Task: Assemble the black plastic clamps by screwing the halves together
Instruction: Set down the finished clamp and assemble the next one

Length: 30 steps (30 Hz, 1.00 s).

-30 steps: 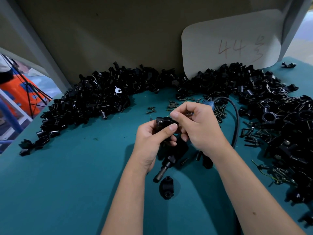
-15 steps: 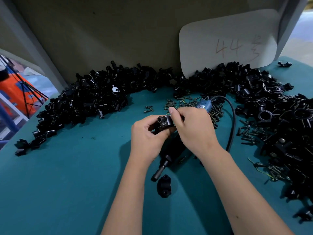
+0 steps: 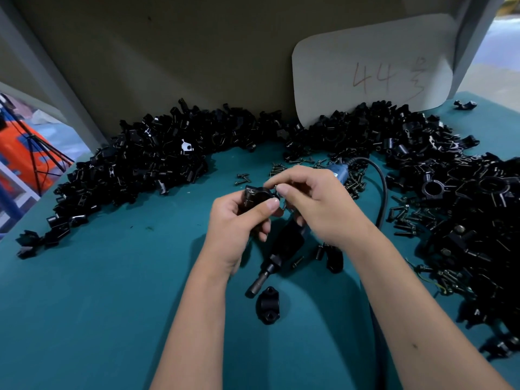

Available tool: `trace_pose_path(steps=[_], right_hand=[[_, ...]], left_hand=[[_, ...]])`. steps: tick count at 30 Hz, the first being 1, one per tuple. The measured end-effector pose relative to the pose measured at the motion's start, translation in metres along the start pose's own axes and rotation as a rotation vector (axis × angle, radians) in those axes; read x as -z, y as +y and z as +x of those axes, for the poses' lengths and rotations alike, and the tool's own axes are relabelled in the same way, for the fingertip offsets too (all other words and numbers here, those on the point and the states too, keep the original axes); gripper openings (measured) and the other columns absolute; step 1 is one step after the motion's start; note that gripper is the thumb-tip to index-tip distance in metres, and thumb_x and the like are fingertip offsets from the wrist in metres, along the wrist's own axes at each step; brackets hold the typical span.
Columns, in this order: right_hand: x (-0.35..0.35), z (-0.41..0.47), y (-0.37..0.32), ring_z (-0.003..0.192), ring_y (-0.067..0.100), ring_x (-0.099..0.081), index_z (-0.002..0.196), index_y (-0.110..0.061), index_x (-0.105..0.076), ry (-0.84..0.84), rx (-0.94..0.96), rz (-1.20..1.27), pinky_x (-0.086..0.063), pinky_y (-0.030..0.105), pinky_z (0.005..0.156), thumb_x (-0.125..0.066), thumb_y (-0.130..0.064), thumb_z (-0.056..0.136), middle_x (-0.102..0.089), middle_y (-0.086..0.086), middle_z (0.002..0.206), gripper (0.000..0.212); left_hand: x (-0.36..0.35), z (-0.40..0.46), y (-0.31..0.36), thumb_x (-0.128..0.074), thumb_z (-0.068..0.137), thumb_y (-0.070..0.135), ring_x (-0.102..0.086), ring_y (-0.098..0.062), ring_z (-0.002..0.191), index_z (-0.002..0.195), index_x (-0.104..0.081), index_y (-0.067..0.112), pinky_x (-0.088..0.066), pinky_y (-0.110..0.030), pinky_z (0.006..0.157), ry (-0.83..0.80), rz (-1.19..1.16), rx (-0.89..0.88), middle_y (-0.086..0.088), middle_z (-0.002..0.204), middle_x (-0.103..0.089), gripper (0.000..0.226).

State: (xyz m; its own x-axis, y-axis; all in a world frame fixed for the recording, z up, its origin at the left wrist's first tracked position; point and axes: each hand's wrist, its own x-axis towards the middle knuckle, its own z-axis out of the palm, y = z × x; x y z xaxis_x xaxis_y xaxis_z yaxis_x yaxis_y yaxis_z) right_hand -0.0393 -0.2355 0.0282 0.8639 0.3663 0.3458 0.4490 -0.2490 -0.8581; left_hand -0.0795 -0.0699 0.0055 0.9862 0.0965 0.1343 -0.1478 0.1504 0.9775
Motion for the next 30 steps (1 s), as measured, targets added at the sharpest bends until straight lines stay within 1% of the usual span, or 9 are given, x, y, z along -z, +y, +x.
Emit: trace_pose_path(steps=[2,6,8,12,16,20,23,27,30], right_hand=[[-0.005,0.000,-0.001,0.060,0.013,-0.052,0.104,-0.019,-0.081,0.049,-0.045,0.212,-0.045,0.025,0.051,-0.063,-0.010,0.102,-0.069,0.010,0.082,0.020],[-0.010,-0.001,-0.003,0.057,0.009,-0.056,0.088,-0.014,-0.076,0.075,-0.178,0.620,-0.036,0.021,0.049,-0.073,-0.014,0.095,-0.066,-0.001,0.069,0.008],[-0.010,-0.001,-0.002,0.056,0.011,-0.054,0.081,-0.016,-0.067,0.054,-0.220,0.706,-0.034,0.024,0.052,-0.079,-0.021,0.088,-0.063,-0.004,0.067,0.015],[-0.010,-0.004,-0.001,0.056,0.018,-0.058,0.100,-0.012,-0.072,-0.019,-0.201,0.725,-0.034,0.030,0.055,-0.067,-0.025,0.097,-0.064,-0.007,0.066,0.014],[-0.011,-0.004,-0.005,0.059,0.026,-0.059,0.108,-0.008,-0.076,-0.068,-0.194,0.803,-0.034,0.036,0.057,-0.060,-0.027,0.101,-0.069,0.003,0.074,0.026],[-0.010,-0.003,-0.004,0.071,0.032,-0.054,0.104,-0.006,-0.077,-0.013,-0.234,0.748,-0.039,0.050,0.073,-0.066,-0.026,0.096,-0.067,0.020,0.092,0.025],[-0.011,-0.003,-0.005,0.065,0.032,-0.056,0.099,-0.003,-0.076,0.033,-0.254,0.763,-0.039,0.057,0.078,-0.072,-0.027,0.092,-0.068,0.019,0.087,0.025],[-0.015,-0.002,-0.006,0.047,0.017,-0.055,0.090,-0.003,-0.073,0.128,-0.221,0.688,-0.038,0.030,0.050,-0.074,-0.023,0.093,-0.063,-0.003,0.061,0.020],[-0.016,-0.002,-0.004,0.049,0.007,-0.054,0.077,-0.010,-0.073,0.192,-0.200,0.638,-0.038,0.020,0.045,-0.080,-0.021,0.088,-0.063,-0.004,0.059,0.017]], left_hand=[[-0.001,-0.001,0.002,-0.079,0.081,0.012,-0.054,-0.011,0.053,0.089,-0.073,0.005,-0.044,-0.019,0.045,-0.024,-0.128,0.028,-0.015,0.079,-0.071,0.012],[-0.009,-0.002,0.004,-0.072,0.086,0.010,-0.052,-0.010,0.054,0.102,-0.064,-0.004,-0.043,-0.018,0.045,-0.086,-0.282,0.049,-0.014,0.084,-0.070,0.022],[-0.012,-0.002,0.004,-0.070,0.086,0.012,-0.052,-0.009,0.054,0.105,-0.062,-0.005,-0.044,-0.017,0.045,-0.102,-0.316,0.066,-0.012,0.084,-0.068,0.027],[-0.013,-0.002,0.003,-0.068,0.087,0.013,-0.052,-0.008,0.052,0.096,-0.066,0.001,-0.044,-0.017,0.044,-0.123,-0.323,0.064,-0.009,0.079,-0.068,0.015],[-0.013,-0.004,0.006,-0.066,0.089,0.013,-0.059,-0.011,0.052,0.091,-0.073,0.004,-0.044,-0.017,0.044,-0.131,-0.362,0.048,-0.016,0.080,-0.064,0.012],[-0.012,-0.005,0.006,-0.068,0.087,0.014,-0.052,-0.009,0.052,0.098,-0.066,0.000,-0.044,-0.018,0.044,-0.110,-0.358,0.057,-0.018,0.085,-0.062,0.017],[-0.014,-0.005,0.004,-0.069,0.087,0.015,-0.052,-0.009,0.052,0.095,-0.070,0.005,-0.044,-0.018,0.044,-0.105,-0.356,0.073,-0.014,0.083,-0.061,0.013],[-0.012,-0.004,0.004,-0.068,0.089,0.015,-0.054,-0.009,0.053,0.089,-0.075,0.009,-0.044,-0.017,0.045,-0.124,-0.326,0.055,-0.010,0.083,-0.070,0.009],[-0.007,-0.003,0.003,-0.068,0.089,0.016,-0.054,-0.009,0.053,0.096,-0.068,0.004,-0.044,-0.018,0.045,-0.123,-0.273,0.051,-0.010,0.080,-0.072,0.014]])
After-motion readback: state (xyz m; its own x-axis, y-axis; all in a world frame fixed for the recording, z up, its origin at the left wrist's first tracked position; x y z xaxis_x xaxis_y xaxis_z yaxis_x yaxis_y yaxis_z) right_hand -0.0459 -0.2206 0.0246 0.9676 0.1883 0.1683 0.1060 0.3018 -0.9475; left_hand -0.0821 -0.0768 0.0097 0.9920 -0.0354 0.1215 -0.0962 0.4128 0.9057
